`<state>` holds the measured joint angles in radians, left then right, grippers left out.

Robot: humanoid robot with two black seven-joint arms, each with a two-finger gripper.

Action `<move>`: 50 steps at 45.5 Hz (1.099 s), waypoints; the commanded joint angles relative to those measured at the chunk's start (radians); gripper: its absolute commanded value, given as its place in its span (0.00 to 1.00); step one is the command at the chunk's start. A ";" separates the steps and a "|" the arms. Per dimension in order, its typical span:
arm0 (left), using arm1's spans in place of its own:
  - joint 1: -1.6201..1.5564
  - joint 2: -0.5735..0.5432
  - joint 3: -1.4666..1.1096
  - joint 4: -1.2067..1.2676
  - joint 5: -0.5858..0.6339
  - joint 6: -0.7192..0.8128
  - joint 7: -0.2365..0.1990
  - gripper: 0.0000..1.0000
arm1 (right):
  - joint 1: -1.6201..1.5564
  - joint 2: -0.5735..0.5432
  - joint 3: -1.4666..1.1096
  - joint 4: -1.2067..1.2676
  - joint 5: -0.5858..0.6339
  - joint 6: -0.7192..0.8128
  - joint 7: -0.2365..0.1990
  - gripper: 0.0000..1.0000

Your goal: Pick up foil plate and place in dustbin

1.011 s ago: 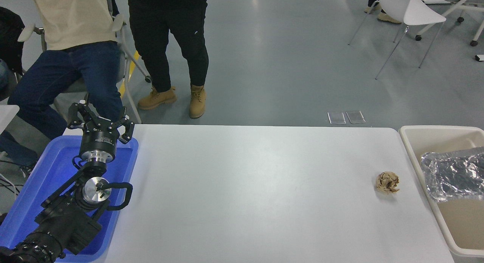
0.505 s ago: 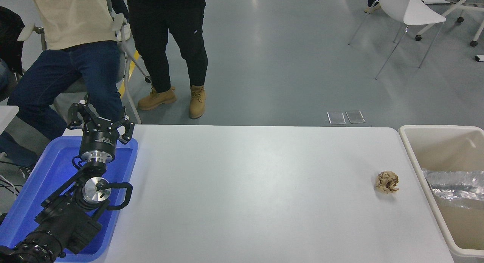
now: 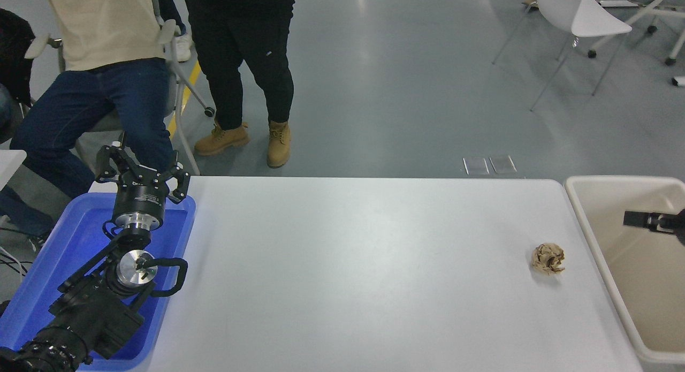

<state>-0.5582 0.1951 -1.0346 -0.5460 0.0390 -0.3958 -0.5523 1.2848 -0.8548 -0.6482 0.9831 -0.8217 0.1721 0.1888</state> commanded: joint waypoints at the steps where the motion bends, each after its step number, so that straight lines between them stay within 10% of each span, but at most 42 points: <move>1: 0.000 0.000 0.001 0.000 0.001 0.000 0.000 0.99 | 0.350 -0.064 -0.172 0.357 0.018 0.154 0.000 1.00; 23: 0.003 0.001 -0.001 0.000 -0.001 0.000 -0.001 0.99 | 0.991 0.215 -0.453 0.597 0.377 0.573 -0.002 1.00; 50: 0.003 0.001 -0.001 0.001 -0.001 0.000 -0.002 0.99 | 1.134 0.508 -0.585 0.600 0.518 0.612 -0.003 1.00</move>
<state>-0.5554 0.1963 -1.0354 -0.5458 0.0383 -0.3958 -0.5536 2.3757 -0.4210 -1.1790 1.5782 -0.3398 0.7698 0.1863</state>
